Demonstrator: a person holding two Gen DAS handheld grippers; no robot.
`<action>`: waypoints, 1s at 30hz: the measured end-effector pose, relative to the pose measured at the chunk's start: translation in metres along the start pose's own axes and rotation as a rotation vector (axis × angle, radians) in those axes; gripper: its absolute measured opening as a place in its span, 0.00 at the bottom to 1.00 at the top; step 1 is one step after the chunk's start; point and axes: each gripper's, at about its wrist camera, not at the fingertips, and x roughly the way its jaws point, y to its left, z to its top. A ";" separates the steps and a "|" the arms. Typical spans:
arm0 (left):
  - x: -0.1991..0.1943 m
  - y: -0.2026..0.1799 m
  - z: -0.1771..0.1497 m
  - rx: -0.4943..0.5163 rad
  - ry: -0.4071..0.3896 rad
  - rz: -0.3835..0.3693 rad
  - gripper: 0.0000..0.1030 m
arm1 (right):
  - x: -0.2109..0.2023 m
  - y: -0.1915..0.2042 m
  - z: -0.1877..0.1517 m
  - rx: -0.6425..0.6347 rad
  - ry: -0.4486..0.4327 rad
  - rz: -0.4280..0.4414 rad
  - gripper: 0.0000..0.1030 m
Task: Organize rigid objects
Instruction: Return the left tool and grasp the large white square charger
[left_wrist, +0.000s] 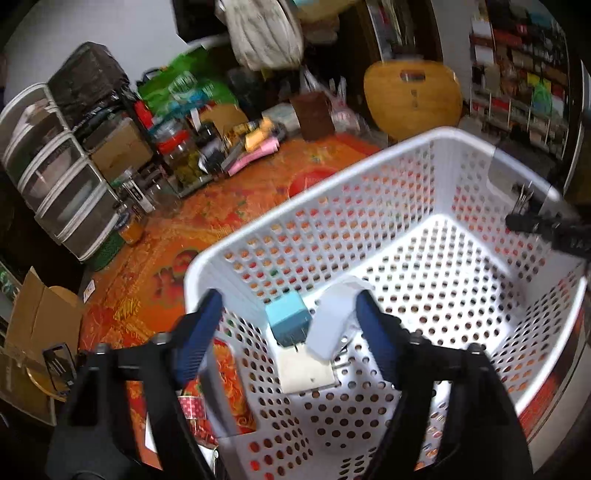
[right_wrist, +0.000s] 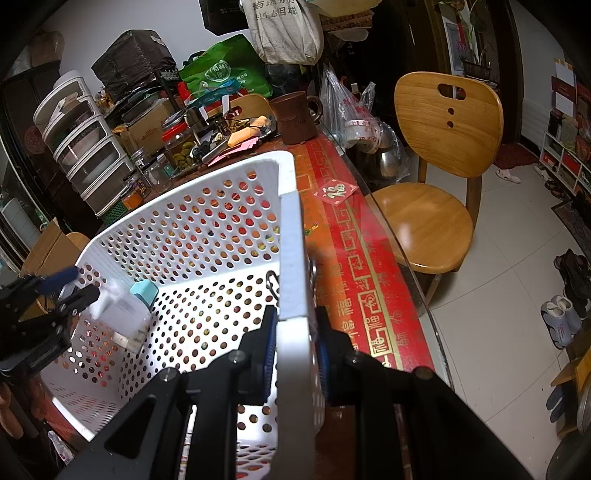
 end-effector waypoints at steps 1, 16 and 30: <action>-0.009 0.009 -0.004 -0.036 -0.031 -0.005 0.72 | 0.000 0.000 0.000 0.000 0.000 0.000 0.19; -0.029 0.196 -0.182 -0.528 0.058 0.052 0.99 | -0.002 0.000 0.000 -0.013 0.005 0.004 0.21; 0.046 0.201 -0.213 -0.491 0.148 0.038 0.98 | -0.002 0.001 0.001 -0.024 0.017 -0.012 0.20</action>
